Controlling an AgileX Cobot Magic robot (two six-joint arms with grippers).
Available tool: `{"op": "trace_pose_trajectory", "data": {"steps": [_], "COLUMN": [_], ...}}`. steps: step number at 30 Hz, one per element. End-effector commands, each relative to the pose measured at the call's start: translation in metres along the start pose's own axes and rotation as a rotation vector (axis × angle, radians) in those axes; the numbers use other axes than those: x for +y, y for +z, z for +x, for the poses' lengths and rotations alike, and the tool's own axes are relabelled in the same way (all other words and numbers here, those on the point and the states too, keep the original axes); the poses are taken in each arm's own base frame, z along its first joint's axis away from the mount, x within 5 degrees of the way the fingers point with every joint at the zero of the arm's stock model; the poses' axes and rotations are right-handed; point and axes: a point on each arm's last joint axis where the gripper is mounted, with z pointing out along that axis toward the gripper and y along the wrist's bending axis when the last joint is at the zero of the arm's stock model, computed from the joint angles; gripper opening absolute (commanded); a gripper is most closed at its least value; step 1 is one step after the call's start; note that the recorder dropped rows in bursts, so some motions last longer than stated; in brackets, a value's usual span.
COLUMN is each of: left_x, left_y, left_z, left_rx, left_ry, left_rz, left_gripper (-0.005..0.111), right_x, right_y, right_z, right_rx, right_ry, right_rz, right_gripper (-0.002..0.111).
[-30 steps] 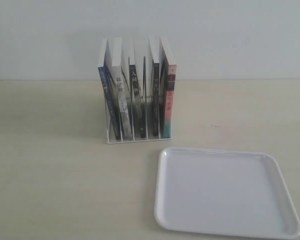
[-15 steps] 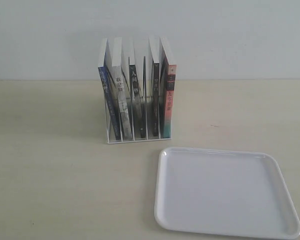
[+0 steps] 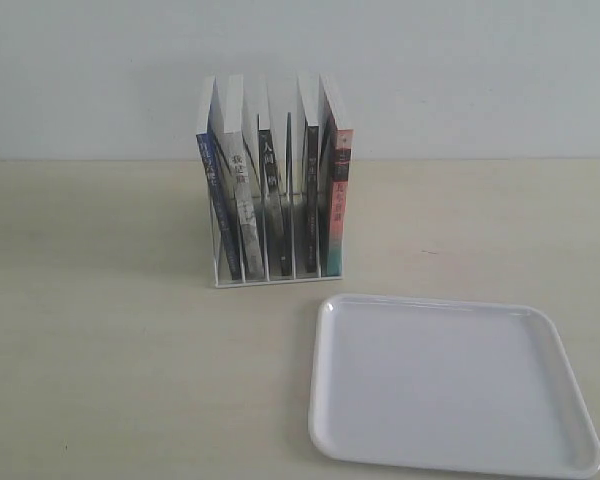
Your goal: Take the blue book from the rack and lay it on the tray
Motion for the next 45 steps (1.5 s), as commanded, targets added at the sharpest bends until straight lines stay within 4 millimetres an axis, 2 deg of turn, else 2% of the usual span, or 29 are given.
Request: {"op": "trace_pose_trajectory", "data": {"steps": [1,5,14,16,19,22,26,28,31,34,41,43,45], "left_x": [0.000,0.000,0.000,0.000,0.000,0.000,0.000,0.000,0.000,0.000,0.000,0.000,0.000], "left_y": [-0.001,-0.001,-0.001,-0.001,-0.001,-0.001,-0.001,-0.001,-0.001,-0.001,-0.001,-0.001,-0.001], "left_z": [-0.003,-0.003,-0.003,-0.003,-0.003,-0.003,-0.003,-0.003,-0.003,-0.003,-0.003,-0.003,-0.003], "left_rx": [-0.022,-0.022,-0.022,-0.022,-0.022,-0.022,-0.022,-0.022,-0.022,-0.022,-0.022,-0.022,-0.022], "left_ry": [0.001,0.001,0.001,0.001,0.001,0.001,0.001,0.001,0.001,0.001,0.001,0.001,0.001], "left_rz": [-0.003,-0.003,-0.003,-0.003,-0.003,-0.003,-0.003,-0.003,-0.003,-0.003,-0.003,-0.003,-0.003], "left_gripper": [0.005,0.005,0.005,0.005,0.005,0.005,0.005,0.005,0.005,0.005,0.005,0.005,0.005], "right_x": [-0.001,-0.001,0.003,0.001,0.000,0.002,0.009,0.012,0.012,0.011,0.009,0.009,0.011], "right_y": [-0.001,-0.002,-0.023,-0.025,-0.038,-0.046,-0.031,-0.014,0.009,0.029,0.054,0.062,0.080], "right_z": [-0.004,-0.017,-0.060,-0.065,-0.089,-0.120,-0.150,-0.154,-0.157,-0.158,-0.159,-0.159,-0.152], "right_rx": [-0.040,-0.190,-0.725,-0.733,-0.733,-0.669,-0.320,-0.119,0.005,0.040,0.038,0.044,0.110], "right_ry": [-0.041,-0.090,-0.124,-0.093,-0.132,-0.191,-0.215,-0.221,-0.218,-0.214,-0.189,-0.098,0.173], "right_rz": [0.007,0.018,0.015,0.028,0.072,0.076,-0.008,-0.046,-0.060,-0.055,-0.037,-0.035,-0.052], "right_gripper": [0.000,0.000,0.000,0.000,0.000,0.000,0.000,0.000,0.000,0.000,0.000,0.000,0.000]}}
